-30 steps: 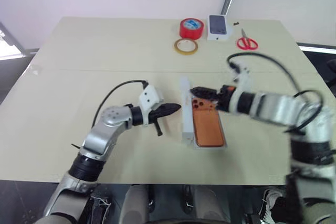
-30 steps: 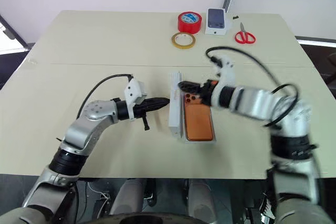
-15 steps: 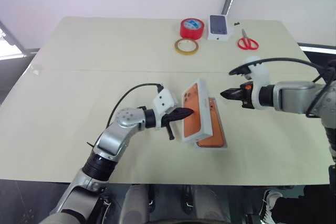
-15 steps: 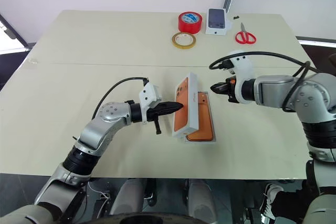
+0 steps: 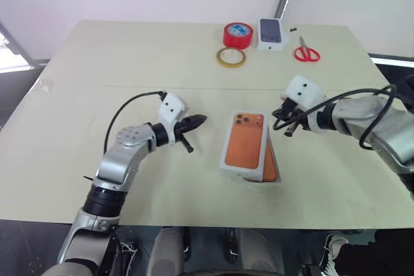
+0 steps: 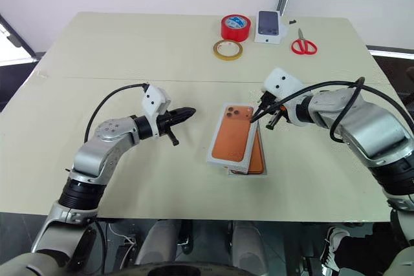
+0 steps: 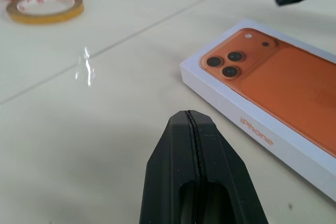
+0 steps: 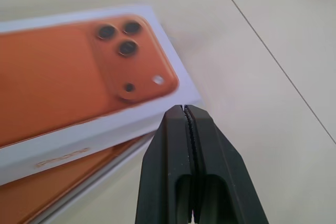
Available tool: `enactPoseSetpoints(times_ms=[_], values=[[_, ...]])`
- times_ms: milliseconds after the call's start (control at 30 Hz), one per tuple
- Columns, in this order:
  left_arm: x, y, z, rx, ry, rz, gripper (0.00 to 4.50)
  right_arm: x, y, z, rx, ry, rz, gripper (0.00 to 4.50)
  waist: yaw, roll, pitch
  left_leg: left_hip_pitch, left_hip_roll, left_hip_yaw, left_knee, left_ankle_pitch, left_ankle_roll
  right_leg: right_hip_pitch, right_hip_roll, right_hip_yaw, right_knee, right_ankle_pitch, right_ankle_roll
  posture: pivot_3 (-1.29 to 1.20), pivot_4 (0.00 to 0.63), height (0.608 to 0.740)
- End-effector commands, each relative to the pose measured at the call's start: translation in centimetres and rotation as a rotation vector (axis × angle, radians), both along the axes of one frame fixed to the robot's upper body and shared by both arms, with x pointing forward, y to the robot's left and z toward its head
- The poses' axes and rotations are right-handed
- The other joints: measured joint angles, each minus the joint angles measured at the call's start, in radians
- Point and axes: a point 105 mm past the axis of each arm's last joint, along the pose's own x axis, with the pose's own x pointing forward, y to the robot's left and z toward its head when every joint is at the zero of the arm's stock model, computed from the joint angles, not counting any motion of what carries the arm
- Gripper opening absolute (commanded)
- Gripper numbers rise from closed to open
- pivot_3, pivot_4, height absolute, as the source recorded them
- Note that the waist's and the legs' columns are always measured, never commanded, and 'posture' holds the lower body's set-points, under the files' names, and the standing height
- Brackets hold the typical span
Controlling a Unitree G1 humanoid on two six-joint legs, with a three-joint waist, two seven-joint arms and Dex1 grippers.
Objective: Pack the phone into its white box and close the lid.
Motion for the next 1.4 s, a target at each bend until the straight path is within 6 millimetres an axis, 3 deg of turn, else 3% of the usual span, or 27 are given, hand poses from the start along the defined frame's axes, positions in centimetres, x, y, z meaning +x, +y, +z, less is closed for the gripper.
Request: enactPoseSetpoints(times_ms=[33, 400, 567, 767, 933, 1167, 1400], values=[[-0.7, -0.8, -0.1, 0.023, 0.008, -0.059, 0.00, -0.3, 0.3, 1.1, -0.032, -0.051, 0.045, 0.03, 0.000, 0.000, 0.000, 0.000, 0.000, 0.000, 0.000, 0.000, 0.000, 0.000, 0.000, 0.000, 0.000, 0.000, 0.000, 0.00, 0.150, 0.740], [-2.1, -5.3, -1.8, 0.100, 0.045, -0.231, 0.00, -1.2, -0.1, -1.2, -0.102, 0.024, 0.066, 0.03, -0.002, 0.000, 0.000, 0.000, -0.001, 0.000, 0.000, 0.000, 0.000, 0.000, 0.000, 0.000, 0.000, 0.000, 0.000, 0.00, 0.150, 0.740], [-3.1, -6.1, -1.9, 0.113, 0.039, -0.297, 0.00, -2.0, 1.5, -1.6, -0.056, 0.044, 0.116, 0.03, -0.001, 0.000, 0.000, 0.001, -0.001, 0.000, 0.000, 0.000, 0.000, 0.000, 0.000, 0.000, 0.001, 0.000, 0.000, 0.00, 0.150, 0.740], [-2.9, -5.9, -1.3, 0.095, 0.023, -0.285, 0.00, -2.5, 2.5, -2.0, -0.048, 0.056, 0.143, 0.03, -0.001, 0.000, 0.000, 0.001, -0.001, 0.000, 0.001, 0.000, 0.000, 0.001, 0.000, 0.000, 0.001, 0.000, 0.000, 0.00, 0.150, 0.740], [-1.7, -4.3, 0.2, 0.015, 0.019, -0.194, 0.00, -2.5, 2.4, -2.1, -0.051, 0.059, 0.135, 0.03, -0.002, 0.000, 0.000, 0.001, -0.001, 0.000, 0.001, 0.000, 0.000, 0.000, 0.000, 0.000, 0.001, 0.000, 0.000, 0.00, 0.150, 0.740], [-0.7, -2.1, -0.9, 0.115, 0.019, -0.124, 0.00, -2.3, 2.2, -2.1, -0.056, 0.056, 0.126, 0.03, 0.001, 0.000, 0.000, 0.001, -0.001, 0.000, 0.001, 0.000, 0.000, 0.000, 0.000, 0.000, 0.001, 0.000, 0.000, 0.00, 0.150, 0.740], [-0.9, -3.2, -2.2, 0.156, 0.042, -0.171, 0.00, -2.1, 2.5, -2.2, -0.056, 0.052, 0.132, 0.03, 0.000, 0.000, 0.000, 0.001, -0.001, 0.000, 0.001, 0.000, 0.000, 0.001, 0.000, 0.000, 0.001, 0.000, 0.000, 0.00, 0.150, 0.740]])
